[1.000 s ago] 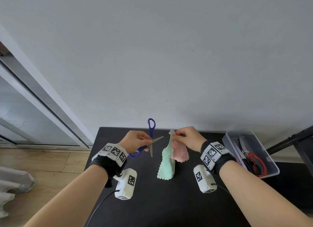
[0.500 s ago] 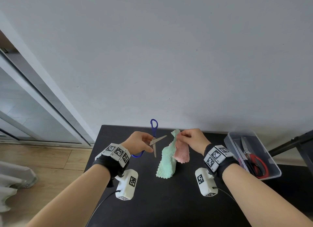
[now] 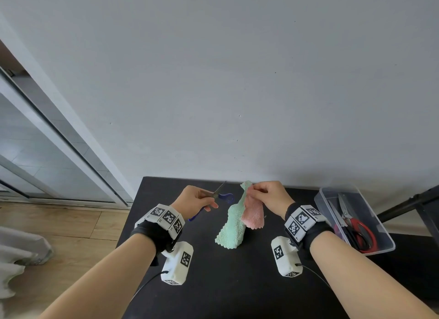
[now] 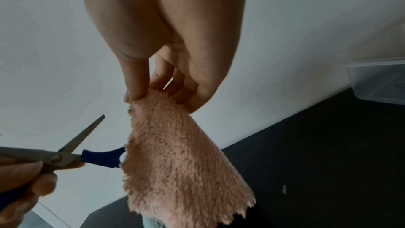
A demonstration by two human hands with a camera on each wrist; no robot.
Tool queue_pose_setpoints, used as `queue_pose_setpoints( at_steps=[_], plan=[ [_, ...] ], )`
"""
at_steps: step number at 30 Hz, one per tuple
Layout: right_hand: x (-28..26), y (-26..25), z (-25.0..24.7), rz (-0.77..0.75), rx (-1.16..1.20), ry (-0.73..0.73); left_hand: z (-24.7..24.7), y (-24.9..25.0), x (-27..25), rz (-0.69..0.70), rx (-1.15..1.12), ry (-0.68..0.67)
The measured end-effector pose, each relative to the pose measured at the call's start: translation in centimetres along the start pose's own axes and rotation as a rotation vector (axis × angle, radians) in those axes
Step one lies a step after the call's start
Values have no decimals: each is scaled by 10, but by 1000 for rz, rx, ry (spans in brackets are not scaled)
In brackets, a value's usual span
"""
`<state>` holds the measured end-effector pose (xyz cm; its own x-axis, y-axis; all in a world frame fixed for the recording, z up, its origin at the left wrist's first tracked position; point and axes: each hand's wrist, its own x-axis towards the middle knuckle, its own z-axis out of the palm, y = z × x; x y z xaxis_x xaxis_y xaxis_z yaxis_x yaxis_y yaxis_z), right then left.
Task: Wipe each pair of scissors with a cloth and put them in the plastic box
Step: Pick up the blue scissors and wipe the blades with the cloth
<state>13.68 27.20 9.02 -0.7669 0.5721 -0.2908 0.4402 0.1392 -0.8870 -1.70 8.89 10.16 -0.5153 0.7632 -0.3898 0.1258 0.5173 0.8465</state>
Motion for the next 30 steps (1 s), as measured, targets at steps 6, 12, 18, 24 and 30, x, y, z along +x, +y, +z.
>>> queue_pose_setpoints(
  at_steps=[6,12,18,24,30],
  plan=[
    [2,-3,-2,-15,92,46,-2,-2,-2,-37,-86,29],
    [6,-14,-5,-22,223,72,-9,7,-3,-47,-44,102],
    [15,-18,-21,-47,182,168,-20,8,-4,-54,30,196],
    [14,-24,-14,-94,35,3,-16,7,-5,-46,80,77],
    [6,-38,7,-112,-182,-349,-5,16,-6,-41,128,-47]
  ],
)
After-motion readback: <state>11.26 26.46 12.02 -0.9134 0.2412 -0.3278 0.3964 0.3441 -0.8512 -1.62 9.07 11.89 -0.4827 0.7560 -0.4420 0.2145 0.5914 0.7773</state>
